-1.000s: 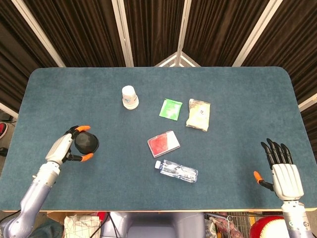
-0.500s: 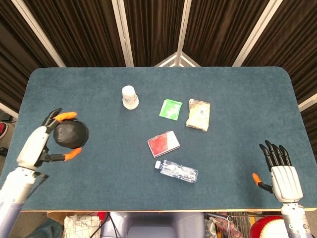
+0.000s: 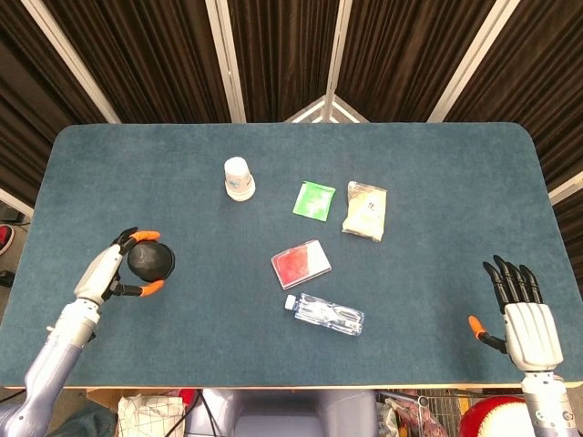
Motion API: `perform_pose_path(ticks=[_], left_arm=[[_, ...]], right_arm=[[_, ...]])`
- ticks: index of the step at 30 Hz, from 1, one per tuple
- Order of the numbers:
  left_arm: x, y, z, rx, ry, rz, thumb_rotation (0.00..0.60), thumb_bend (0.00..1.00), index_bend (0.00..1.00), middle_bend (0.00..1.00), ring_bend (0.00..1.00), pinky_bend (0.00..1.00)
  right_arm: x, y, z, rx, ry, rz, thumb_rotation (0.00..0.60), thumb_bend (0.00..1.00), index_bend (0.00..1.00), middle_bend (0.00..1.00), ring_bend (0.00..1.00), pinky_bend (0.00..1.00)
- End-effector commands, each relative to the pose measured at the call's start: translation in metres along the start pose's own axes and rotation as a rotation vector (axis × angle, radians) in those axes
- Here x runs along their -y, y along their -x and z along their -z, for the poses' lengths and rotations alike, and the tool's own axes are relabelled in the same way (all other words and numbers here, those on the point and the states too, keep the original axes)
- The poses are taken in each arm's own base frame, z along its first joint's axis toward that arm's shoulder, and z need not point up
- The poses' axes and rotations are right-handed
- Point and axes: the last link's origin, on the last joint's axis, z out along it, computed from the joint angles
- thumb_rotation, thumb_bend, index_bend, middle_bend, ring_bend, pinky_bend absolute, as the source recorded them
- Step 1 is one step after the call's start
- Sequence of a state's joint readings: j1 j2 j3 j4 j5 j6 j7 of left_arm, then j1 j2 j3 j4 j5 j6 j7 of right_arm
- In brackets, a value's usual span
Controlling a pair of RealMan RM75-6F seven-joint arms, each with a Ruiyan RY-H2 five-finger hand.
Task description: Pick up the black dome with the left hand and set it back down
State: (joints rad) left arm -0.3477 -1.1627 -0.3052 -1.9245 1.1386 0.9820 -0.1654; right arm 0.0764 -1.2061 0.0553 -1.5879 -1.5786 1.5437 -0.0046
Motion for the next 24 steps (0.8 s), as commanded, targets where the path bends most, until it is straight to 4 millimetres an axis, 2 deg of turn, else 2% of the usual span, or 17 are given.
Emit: perform_pose_path(ticks=[1, 3, 5, 7, 8, 9, 12, 14, 18, 24], left_arm=[[-0.100, -0.034, 0.035, -0.071, 0.235, 0.065, 0.600, 0.48, 0.23, 0.46, 0.00, 0.00], [-0.108, -0.051, 0.052, -0.123, 0.256, 0.087, 0.600, 0.48, 0.24, 0.47, 0.00, 0.00], [-0.098, -0.061, 0.061, -0.167, 0.236, 0.097, 0.600, 0.48, 0.25, 0.48, 0.00, 0.01], [-0.065, -0.058, 0.064, -0.160, 0.156, 0.062, 0.600, 0.48, 0.25, 0.47, 0.00, 0.00], [-0.040, -0.048, 0.058, -0.117, 0.089, 0.041, 0.600, 0.48, 0.25, 0.47, 0.00, 0.00], [-0.026, -0.041, 0.054, -0.090, 0.056, 0.033, 0.600, 0.48, 0.24, 0.47, 0.00, 0.00], [0.033, -0.009, 0.031, 0.038, -0.100, -0.017, 0.600, 0.48, 0.24, 0.46, 0.00, 0.00], [0.056, 0.007, 0.015, 0.064, -0.154, -0.015, 0.600, 0.48, 0.24, 0.45, 0.00, 0.00], [0.066, 0.015, -0.005, 0.039, -0.164, -0.022, 0.600, 0.48, 0.25, 0.45, 0.00, 0.00], [0.054, 0.020, -0.016, -0.006, -0.114, -0.089, 0.600, 0.48, 0.25, 0.44, 0.00, 0.00]], right_arm=[[-0.001, 0.004, 0.002, 0.008, -0.001, 0.003, 0.600, 0.29, 0.07, 0.02, 0.07, 0.01], [0.000, 0.005, 0.002, 0.007, -0.006, 0.001, 0.600, 0.29, 0.07, 0.02, 0.07, 0.01], [0.001, 0.005, 0.002, 0.007, -0.009, -0.001, 0.600, 0.29, 0.07, 0.02, 0.07, 0.01], [0.001, 0.006, 0.002, 0.006, -0.011, -0.001, 0.600, 0.29, 0.07, 0.02, 0.07, 0.01], [0.001, 0.006, 0.002, 0.006, -0.012, -0.001, 0.600, 0.29, 0.07, 0.02, 0.07, 0.01], [0.002, 0.006, 0.003, 0.006, -0.013, -0.001, 0.600, 0.29, 0.07, 0.02, 0.07, 0.01], [0.001, 0.007, 0.002, 0.008, -0.009, 0.001, 0.600, 0.29, 0.07, 0.02, 0.07, 0.01], [0.001, 0.009, 0.002, 0.011, -0.006, 0.003, 0.600, 0.29, 0.07, 0.02, 0.07, 0.01], [0.000, 0.009, 0.001, 0.015, 0.000, 0.009, 0.600, 0.29, 0.07, 0.02, 0.07, 0.01], [0.000, 0.009, 0.001, 0.022, -0.002, 0.010, 0.600, 0.29, 0.07, 0.02, 0.07, 0.01]])
